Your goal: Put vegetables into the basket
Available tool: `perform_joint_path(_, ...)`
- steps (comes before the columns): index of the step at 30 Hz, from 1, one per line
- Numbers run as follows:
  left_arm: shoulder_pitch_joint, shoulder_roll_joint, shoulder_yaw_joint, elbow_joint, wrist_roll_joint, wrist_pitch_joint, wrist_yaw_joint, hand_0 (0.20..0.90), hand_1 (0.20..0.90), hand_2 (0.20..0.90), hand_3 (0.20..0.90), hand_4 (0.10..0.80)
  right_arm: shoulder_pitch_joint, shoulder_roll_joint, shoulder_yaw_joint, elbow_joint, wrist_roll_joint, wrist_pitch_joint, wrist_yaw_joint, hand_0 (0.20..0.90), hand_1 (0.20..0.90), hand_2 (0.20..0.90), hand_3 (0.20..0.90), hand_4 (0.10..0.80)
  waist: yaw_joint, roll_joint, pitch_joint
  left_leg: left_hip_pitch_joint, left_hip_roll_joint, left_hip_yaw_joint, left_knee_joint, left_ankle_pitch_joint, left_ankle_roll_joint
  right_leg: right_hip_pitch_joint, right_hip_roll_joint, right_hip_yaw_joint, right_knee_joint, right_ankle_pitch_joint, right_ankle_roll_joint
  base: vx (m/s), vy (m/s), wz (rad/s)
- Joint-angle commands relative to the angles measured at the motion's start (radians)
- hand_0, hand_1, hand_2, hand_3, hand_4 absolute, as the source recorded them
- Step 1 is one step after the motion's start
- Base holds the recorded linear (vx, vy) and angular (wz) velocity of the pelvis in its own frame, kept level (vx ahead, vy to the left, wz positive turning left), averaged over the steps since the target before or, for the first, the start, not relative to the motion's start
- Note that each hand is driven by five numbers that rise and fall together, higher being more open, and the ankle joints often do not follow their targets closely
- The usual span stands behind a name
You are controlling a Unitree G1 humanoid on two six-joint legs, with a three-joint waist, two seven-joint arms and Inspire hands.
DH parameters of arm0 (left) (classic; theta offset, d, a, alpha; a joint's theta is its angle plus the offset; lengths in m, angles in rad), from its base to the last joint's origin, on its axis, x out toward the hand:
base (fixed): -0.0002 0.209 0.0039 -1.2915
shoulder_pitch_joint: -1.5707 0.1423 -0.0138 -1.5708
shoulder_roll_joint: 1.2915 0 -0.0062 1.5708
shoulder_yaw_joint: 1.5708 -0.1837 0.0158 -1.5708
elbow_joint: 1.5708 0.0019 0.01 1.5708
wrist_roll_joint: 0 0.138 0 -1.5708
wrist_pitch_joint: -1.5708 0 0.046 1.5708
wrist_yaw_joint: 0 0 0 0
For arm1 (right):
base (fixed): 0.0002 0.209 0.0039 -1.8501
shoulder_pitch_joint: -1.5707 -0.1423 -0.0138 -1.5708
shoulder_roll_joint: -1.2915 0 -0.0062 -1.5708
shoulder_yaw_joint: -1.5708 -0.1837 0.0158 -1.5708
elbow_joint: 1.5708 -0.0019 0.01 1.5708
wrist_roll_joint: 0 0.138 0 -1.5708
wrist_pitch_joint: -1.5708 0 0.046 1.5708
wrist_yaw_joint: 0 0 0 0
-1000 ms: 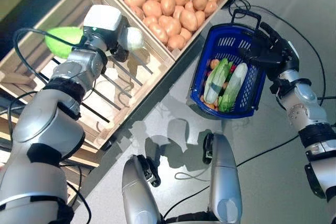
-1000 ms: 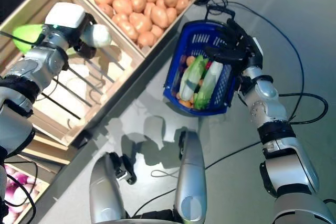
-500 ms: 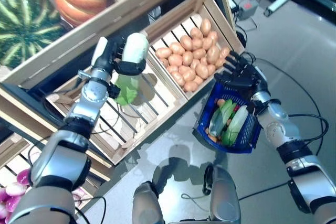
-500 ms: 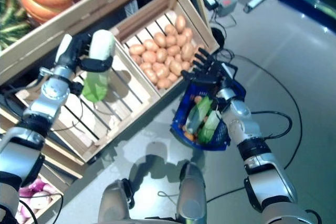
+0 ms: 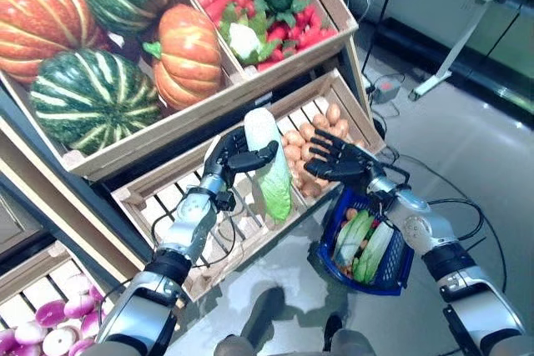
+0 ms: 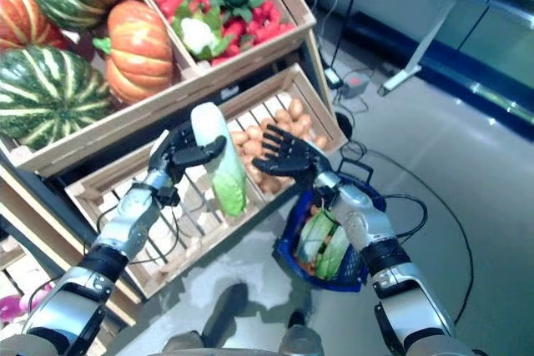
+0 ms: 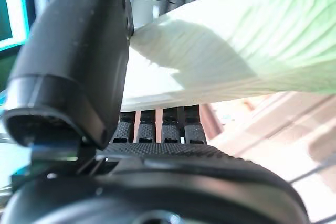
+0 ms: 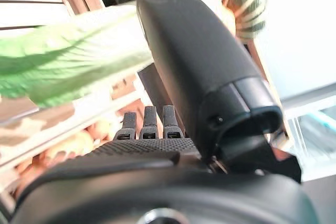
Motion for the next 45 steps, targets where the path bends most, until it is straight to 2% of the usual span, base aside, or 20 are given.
perform_joint_path(1, -0.02, -0.004, 0.031, -0.113, -0.048, -0.083, -0.02, 0.3, 0.3, 0.3, 0.3, 0.4, -0.02, 0.013, 0.026, -0.078, 0.061, 0.028, 0.124, 0.9, 0.9, 0.9, 0.9, 0.8, 0.015, -0.012, -0.139, -0.016, -0.013, -0.005, -0.029, 0.008, 0.013, 0.059, 0.006, 0.013, -0.067, 0.019, -0.027, 0.037, -0.014, 0.17)
perform_joint_path(6, -0.016, -0.008, -0.003, -0.147, 0.028, -0.067, -0.006, 0.3, 0.3, 0.3, 0.3, 0.4, -0.029, -0.006, 0.031, -0.105, 0.062, 0.075, 0.128, 0.9, 0.9, 0.9, 0.9, 0.8, 0.017, -0.018, -0.141, -0.014, -0.017, -0.026, -0.038, 0.002, 0.016, 0.063, 0.019, 0.021, -0.068, 0.012, -0.033, 0.033, -0.019, 0.12)
perform_joint_path(10, -0.005, 0.006, -0.016, -0.162, 0.03, -0.059, -0.017, 0.3, 0.3, 0.3, 0.3, 0.4, -0.019, -0.029, 0.042, -0.124, 0.063, 0.123, 0.155, 0.9, 0.9, 0.9, 0.9, 0.8, 0.017, -0.022, -0.139, -0.004, -0.02, -0.029, -0.038, -0.003, 0.017, 0.068, 0.023, 0.027, -0.069, 0.01, -0.035, 0.053, -0.017, 0.07)
perform_joint_path(18, 0.0, -0.002, -0.051, -0.191, -0.009, -0.029, -0.079, 0.3, 0.3, 0.3, 0.3, 0.4, -0.025, -0.023, 0.082, -0.133, 0.08, 0.139, 0.188, 0.9, 0.9, 0.9, 0.9, 0.8, 0.022, -0.022, -0.138, 0.004, -0.024, -0.033, -0.038, -0.008, 0.015, 0.08, 0.025, 0.025, -0.078, 0.014, -0.034, 0.029, -0.003, 0.01)
perform_joint_path(24, -0.002, -0.017, -0.067, -0.193, -0.028, -0.018, -0.108, 0.3, 0.3, 0.3, 0.3, 0.4, -0.054, -0.01, 0.095, -0.12, 0.048, 0.124, 0.161, 0.9, 0.9, 0.9, 0.9, 0.8, 0.023, -0.023, -0.141, 0.012, -0.026, -0.034, -0.038, -0.013, 0.015, 0.087, 0.025, 0.029, -0.082, 0.015, -0.033, 0.0, 0.0, 0.0)
perform_joint_path(31, -0.008, -0.036, -0.1, -0.223, -0.054, -0.007, -0.191, 0.3, 0.3, 0.3, 0.3, 0.4, -0.09, -0.004, 0.133, -0.112, 0.02, 0.175, 0.221, 0.9, 0.9, 0.9, 0.9, 0.8, 0.025, -0.023, -0.139, 0.016, -0.027, -0.032, -0.038, -0.014, 0.016, 0.088, 0.025, 0.034, -0.084, 0.018, -0.034, 0.0, 0.0, 0.0)
perform_joint_path(37, -0.022, -0.032, -0.146, -0.219, -0.134, 0.02, -0.343, 0.3, 0.3, 0.3, 0.3, 0.4, -0.162, 0.006, 0.173, -0.041, 0.103, 0.272, 0.382, 0.9, 0.9, 0.9, 0.9, 0.8, 0.038, -0.027, -0.147, 0.021, -0.028, -0.036, -0.038, -0.019, 0.014, 0.097, 0.022, 0.029, -0.085, 0.017, -0.033, 0.002, 0.001, 0.01)
perform_joint_path(45, -0.03, -0.026, -0.178, -0.243, -0.184, 0.01, -0.439, 0.3, 0.3, 0.3, 0.3, 0.4, -0.212, 0.008, 0.184, 0.086, 0.085, 0.29, 0.385, 0.9, 0.9, 0.9, 0.9, 0.8, 0.05, -0.027, -0.159, 0.021, -0.031, -0.044, -0.038, -0.022, 0.015, 0.096, 0.018, 0.032, -0.085, 0.019, -0.03, 0.008, 0.008, 0.04)
